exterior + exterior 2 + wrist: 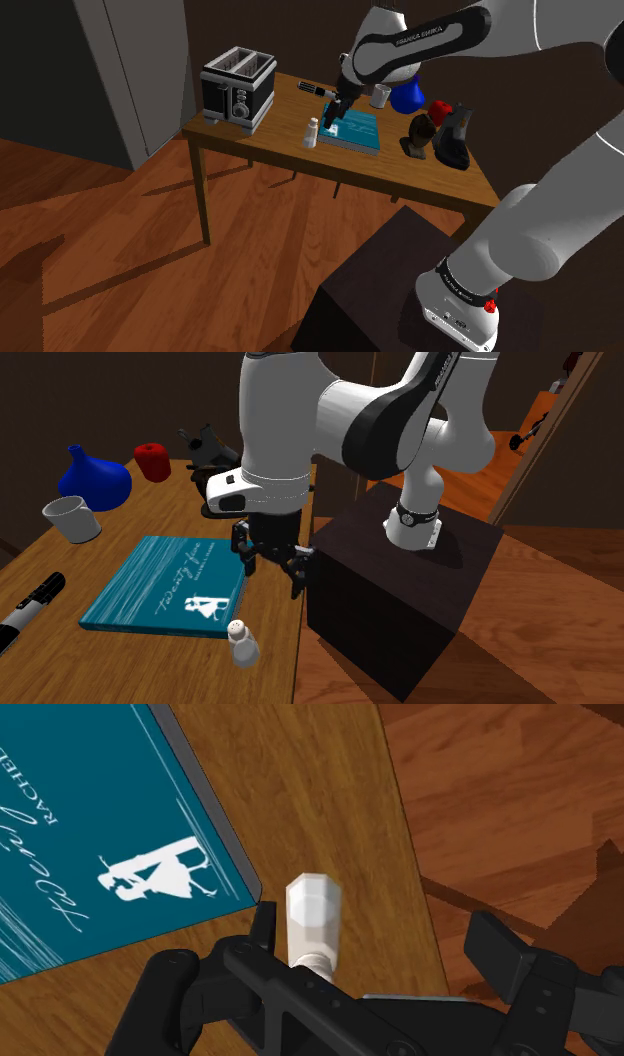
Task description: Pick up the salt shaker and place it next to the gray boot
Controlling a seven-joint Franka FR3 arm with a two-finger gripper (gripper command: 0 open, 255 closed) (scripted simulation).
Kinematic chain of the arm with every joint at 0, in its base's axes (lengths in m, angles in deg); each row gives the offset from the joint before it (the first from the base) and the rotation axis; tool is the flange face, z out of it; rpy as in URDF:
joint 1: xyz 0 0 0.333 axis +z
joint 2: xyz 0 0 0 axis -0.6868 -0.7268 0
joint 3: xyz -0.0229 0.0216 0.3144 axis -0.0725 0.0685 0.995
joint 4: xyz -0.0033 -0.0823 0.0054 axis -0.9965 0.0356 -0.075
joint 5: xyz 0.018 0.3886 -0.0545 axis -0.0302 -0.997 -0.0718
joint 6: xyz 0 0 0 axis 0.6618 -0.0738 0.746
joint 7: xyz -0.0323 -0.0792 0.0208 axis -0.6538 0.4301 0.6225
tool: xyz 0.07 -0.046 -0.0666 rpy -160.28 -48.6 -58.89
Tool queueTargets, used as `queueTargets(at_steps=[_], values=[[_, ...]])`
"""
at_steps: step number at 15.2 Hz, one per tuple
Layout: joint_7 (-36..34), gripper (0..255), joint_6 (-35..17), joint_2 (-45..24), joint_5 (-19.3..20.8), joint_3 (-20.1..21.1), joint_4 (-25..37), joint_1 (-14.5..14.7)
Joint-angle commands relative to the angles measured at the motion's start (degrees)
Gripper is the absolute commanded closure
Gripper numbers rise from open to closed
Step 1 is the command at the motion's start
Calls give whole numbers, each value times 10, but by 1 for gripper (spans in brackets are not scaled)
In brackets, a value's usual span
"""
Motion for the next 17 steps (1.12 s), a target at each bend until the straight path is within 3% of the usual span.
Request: queueTargets(at_steps=[1, 5, 12, 17], values=[[17, 0, -23, -45, -15, -3, 28, 0], [47, 0, -51, -123, -45, -2, 88, -4], [55, 0, -94, -166, -58, 2, 87, -6], [56, 0, -97, -169, -59, 3, 87, -6]])
